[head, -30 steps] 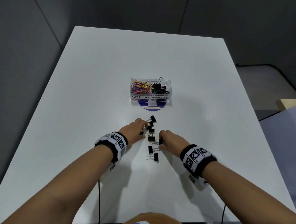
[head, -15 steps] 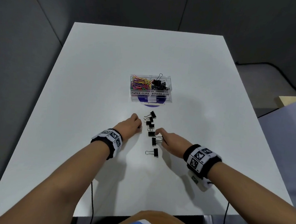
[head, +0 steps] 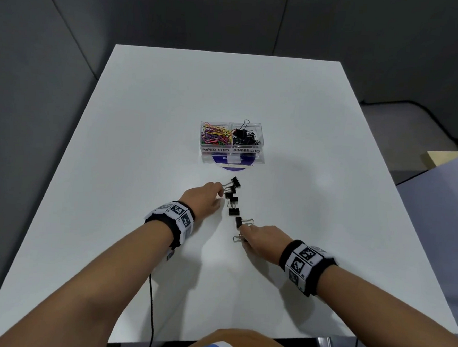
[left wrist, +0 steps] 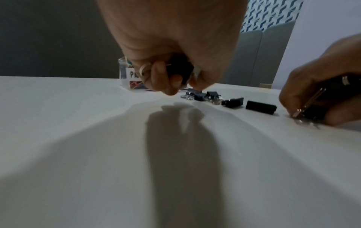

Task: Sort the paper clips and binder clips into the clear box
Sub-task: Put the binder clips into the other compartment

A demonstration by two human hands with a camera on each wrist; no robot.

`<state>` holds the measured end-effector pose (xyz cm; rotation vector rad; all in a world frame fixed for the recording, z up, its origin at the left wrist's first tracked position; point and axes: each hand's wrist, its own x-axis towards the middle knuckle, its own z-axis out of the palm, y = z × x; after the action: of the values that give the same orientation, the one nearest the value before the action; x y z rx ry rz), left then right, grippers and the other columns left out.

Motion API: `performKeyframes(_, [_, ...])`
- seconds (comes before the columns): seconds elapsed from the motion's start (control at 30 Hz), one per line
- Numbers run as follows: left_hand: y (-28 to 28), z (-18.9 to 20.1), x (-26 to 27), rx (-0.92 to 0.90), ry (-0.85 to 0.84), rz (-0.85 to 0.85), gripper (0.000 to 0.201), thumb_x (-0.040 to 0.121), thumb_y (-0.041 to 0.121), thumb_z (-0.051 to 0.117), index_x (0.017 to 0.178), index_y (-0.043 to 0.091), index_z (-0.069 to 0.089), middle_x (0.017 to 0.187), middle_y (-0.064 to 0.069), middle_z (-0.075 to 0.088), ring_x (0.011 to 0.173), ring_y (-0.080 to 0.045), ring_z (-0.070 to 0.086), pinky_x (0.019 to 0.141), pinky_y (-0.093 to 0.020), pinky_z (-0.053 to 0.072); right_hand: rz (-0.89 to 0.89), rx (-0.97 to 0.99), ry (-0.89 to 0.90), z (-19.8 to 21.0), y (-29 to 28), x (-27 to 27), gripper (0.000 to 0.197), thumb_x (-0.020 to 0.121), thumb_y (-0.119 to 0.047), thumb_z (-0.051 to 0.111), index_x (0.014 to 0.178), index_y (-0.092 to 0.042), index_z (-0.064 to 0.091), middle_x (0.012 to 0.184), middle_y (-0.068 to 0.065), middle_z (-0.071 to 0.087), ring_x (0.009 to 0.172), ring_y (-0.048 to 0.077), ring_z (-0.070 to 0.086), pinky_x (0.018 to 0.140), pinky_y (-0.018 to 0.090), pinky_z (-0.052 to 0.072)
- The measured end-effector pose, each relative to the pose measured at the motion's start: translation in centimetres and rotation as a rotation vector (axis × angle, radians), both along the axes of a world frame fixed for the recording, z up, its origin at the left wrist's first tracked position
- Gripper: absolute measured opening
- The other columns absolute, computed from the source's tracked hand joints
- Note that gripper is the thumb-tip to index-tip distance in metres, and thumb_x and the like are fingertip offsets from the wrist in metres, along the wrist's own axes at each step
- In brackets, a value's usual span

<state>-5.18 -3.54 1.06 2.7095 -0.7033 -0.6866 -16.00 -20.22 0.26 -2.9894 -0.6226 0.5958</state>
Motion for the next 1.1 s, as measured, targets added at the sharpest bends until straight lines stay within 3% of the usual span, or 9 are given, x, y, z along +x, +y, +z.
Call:
performKeyframes(0.1, [-1.3, 0.5, 1.0, -0.016, 0.022, 0.027, 0.038, 0.095, 0.034, 0.046, 0.129, 0.016, 0.040, 0.123, -0.008, 0.058, 0.103, -0.028, 0.060, 0.084, -0.034, 0.045, -0.037, -0.086, 0.101, 0.2, -0.6, 0.7, 0.027, 0.051, -0.023, 0.080, 0.064, -0.012, 0.059, 0.047, 0.003, 0.059, 0.028, 0.019, 0.052, 0.029, 0.019, 0.023])
performKeyframes(0.17, [-2.3, 0.6, 1.8, -0.018, 0.038, 0.041, 0.046, 0.094, 0.039, 0.048, 0.132, 0.017, 0.037, 0.122, -0.009, 0.059, 0.107, -0.028, 0.060, 0.086, -0.035, 0.046, -0.015, -0.096, 0.051, 0.0, -1.2, 1.1, 0.033, 0.040, -0.026, 0.083, 0.059, -0.015, 0.059, 0.043, 0.000, 0.055, 0.023, 0.015, 0.046, 0.028, 0.018, 0.016])
performKeyframes(0.33, [-4.8, 0.5, 4.1, 0.013, 0.032, 0.085, 0.051, 0.093, 0.041, 0.049, 0.133, 0.014, 0.036, 0.121, -0.009, 0.061, 0.107, -0.029, 0.061, 0.086, -0.037, 0.047, -0.001, 0.012, -0.047, 0.5, -3.0, 1.8, 0.021, 0.068, -0.015, 0.070, 0.080, -0.008, 0.053, 0.057, 0.005, 0.058, 0.031, 0.023, 0.047, 0.036, 0.022, 0.010])
performKeyframes(0.4, [-5.4, 0.2, 4.8, 0.074, 0.070, 0.081, 0.050, 0.089, 0.041, 0.054, 0.127, 0.011, 0.039, 0.120, -0.009, 0.061, 0.106, -0.030, 0.061, 0.085, -0.037, 0.048, -0.057, 0.040, 0.000, 1.1, -3.5, 2.4, 0.016, 0.087, -0.013, 0.053, 0.101, -0.004, 0.053, 0.082, 0.012, 0.063, 0.049, 0.026, 0.045, 0.046, 0.029, 0.026])
performKeyframes(0.47, [-5.8, 0.1, 5.6, 0.113, 0.092, 0.071, 0.046, 0.089, 0.037, 0.054, 0.123, 0.008, 0.042, 0.117, -0.010, 0.061, 0.104, -0.030, 0.061, 0.083, -0.037, 0.048, -0.113, 0.026, 0.082, 1.6, -4.5, 3.5, 0.025, 0.097, -0.015, 0.037, 0.117, -0.004, 0.046, 0.106, 0.015, 0.059, 0.066, 0.025, 0.045, 0.061, 0.032, 0.031])
performKeyframes(0.67, [-5.5, 1.0, 7.9, -0.018, 0.079, -0.015, 0.030, 0.090, 0.029, 0.051, 0.112, 0.009, 0.052, 0.093, -0.005, 0.059, 0.079, -0.021, 0.054, 0.067, -0.031, 0.045, -0.351, 0.159, -0.051, 4.3, -7.2, 10.6, 0.024, 0.097, -0.017, 0.038, 0.116, -0.008, 0.049, 0.112, 0.014, 0.057, 0.087, 0.033, 0.061, 0.070, 0.035, 0.042])
performKeyframes(0.77, [-4.5, 2.0, 9.1, -0.106, 0.075, -0.072, 0.028, 0.089, 0.030, 0.056, 0.109, 0.010, 0.053, 0.093, -0.002, 0.055, 0.079, -0.017, 0.050, 0.070, -0.029, 0.043, -0.387, 0.143, -0.144, 5.2, -7.6, 15.7, 0.022, 0.097, -0.019, 0.039, 0.113, -0.009, 0.051, 0.109, 0.016, 0.056, 0.087, 0.033, 0.060, 0.066, 0.030, 0.035])
performKeyframes(0.93, [-3.4, 4.1, 10.6, -0.151, 0.073, -0.141, 0.021, 0.086, 0.023, 0.061, 0.102, 0.011, 0.059, 0.089, 0.001, 0.048, 0.080, -0.015, 0.046, 0.065, -0.020, 0.034, -0.301, 0.048, -0.157, 5.9, -5.6, 22.2, 0.025, 0.097, -0.018, 0.039, 0.114, -0.005, 0.052, 0.108, 0.019, 0.057, 0.092, 0.034, 0.059, 0.067, 0.034, 0.038])
performKeyframes(1.1, [-3.2, 5.9, 12.7, -0.150, 0.009, -0.146, 0.025, 0.085, 0.020, 0.061, 0.106, 0.007, 0.060, 0.092, -0.001, 0.049, 0.083, -0.018, 0.047, 0.068, -0.020, 0.031, -0.285, 0.079, -0.029, 5.0, -4.5, 23.8, 0.035, 0.092, -0.012, 0.049, 0.126, -0.009, 0.046, 0.119, 0.019, 0.052, 0.105, 0.037, 0.056, 0.084, 0.040, 0.045])
